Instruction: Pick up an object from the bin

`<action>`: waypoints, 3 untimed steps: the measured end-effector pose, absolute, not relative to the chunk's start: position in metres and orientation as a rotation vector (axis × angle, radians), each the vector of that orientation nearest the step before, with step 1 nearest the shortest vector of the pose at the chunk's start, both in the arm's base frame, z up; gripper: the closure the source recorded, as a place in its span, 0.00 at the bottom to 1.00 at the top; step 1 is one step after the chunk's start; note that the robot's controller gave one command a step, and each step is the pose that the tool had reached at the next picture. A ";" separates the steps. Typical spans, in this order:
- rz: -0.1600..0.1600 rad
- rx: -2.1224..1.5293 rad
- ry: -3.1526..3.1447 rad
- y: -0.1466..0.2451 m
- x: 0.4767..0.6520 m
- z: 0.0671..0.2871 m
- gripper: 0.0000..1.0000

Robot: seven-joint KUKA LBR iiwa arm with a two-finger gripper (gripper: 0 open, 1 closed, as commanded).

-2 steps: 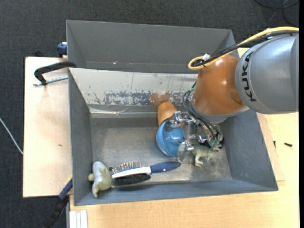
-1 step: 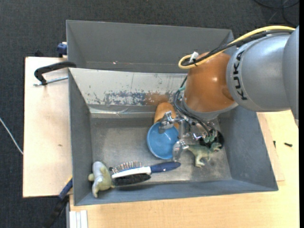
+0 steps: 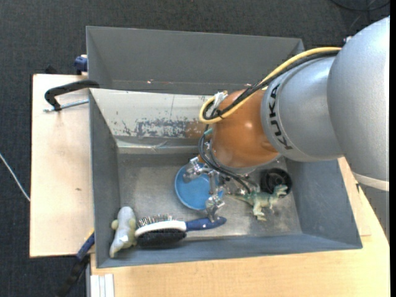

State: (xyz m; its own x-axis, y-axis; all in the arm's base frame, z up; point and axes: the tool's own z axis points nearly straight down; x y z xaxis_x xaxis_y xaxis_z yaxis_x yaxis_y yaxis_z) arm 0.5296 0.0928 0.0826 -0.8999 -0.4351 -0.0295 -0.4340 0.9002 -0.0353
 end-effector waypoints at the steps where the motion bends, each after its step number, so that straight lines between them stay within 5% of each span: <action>1: 0.014 -0.836 2.993 0.068 0.502 0.080 0.00; 2: -0.017 -0.840 2.999 0.056 0.504 0.083 1.00; 3: 0.000 -0.842 3.015 0.057 0.507 0.115 1.00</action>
Offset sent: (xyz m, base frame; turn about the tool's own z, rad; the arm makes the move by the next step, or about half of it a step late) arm -0.0367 -0.0338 -0.0126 -0.0989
